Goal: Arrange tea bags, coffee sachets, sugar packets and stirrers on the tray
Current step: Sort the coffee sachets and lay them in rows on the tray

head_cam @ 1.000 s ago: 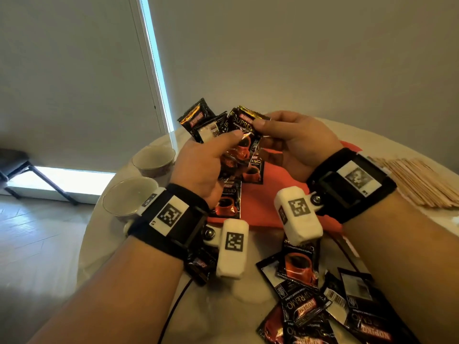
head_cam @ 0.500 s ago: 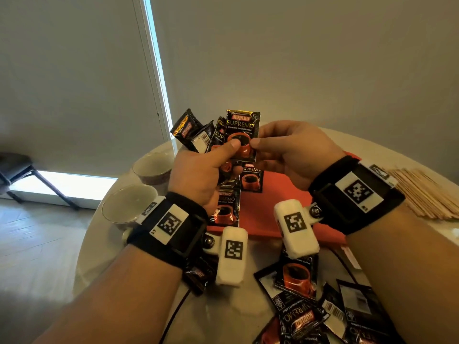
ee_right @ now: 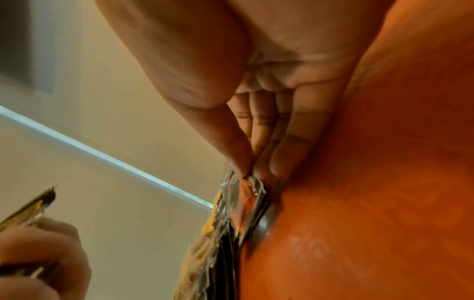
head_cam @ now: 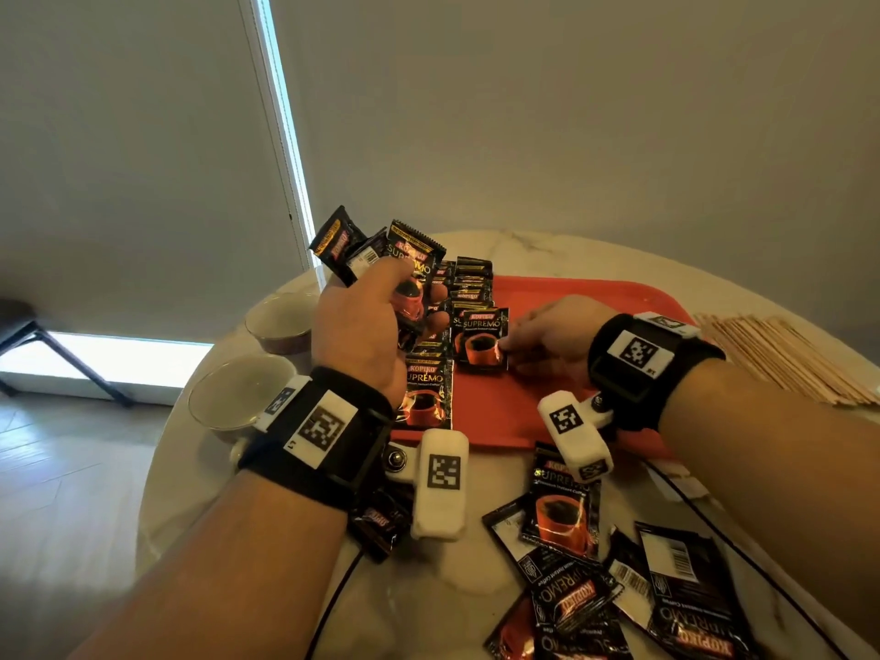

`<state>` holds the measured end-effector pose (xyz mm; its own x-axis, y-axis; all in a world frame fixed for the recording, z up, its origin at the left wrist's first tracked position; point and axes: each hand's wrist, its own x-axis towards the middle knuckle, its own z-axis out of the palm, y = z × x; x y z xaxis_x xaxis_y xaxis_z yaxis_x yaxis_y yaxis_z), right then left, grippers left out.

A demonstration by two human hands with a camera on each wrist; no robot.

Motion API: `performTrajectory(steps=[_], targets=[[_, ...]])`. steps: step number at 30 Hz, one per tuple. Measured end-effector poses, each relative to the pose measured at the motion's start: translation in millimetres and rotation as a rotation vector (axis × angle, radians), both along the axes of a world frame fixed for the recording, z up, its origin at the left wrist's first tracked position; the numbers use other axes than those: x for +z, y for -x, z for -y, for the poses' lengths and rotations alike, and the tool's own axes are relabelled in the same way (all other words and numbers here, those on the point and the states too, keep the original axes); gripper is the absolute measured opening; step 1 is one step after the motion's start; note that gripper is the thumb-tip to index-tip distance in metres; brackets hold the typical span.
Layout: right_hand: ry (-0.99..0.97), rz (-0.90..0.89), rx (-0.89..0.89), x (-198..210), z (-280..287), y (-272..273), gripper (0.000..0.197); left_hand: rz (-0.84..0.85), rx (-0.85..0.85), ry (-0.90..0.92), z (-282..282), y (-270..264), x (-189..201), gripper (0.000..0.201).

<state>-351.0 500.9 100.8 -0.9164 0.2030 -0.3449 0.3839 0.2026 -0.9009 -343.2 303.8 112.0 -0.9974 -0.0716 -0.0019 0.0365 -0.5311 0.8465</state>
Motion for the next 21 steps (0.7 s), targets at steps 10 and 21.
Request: performTrajectory(steps=[10,21], targets=[[-0.074,0.069,0.048,6,9,2,0.007,0.023,-0.035,-0.015,2,0,1,0.022],[-0.053,0.015,0.002,11,9,-4,0.008,0.026,-0.1,-0.035,3,0,2,0.019]])
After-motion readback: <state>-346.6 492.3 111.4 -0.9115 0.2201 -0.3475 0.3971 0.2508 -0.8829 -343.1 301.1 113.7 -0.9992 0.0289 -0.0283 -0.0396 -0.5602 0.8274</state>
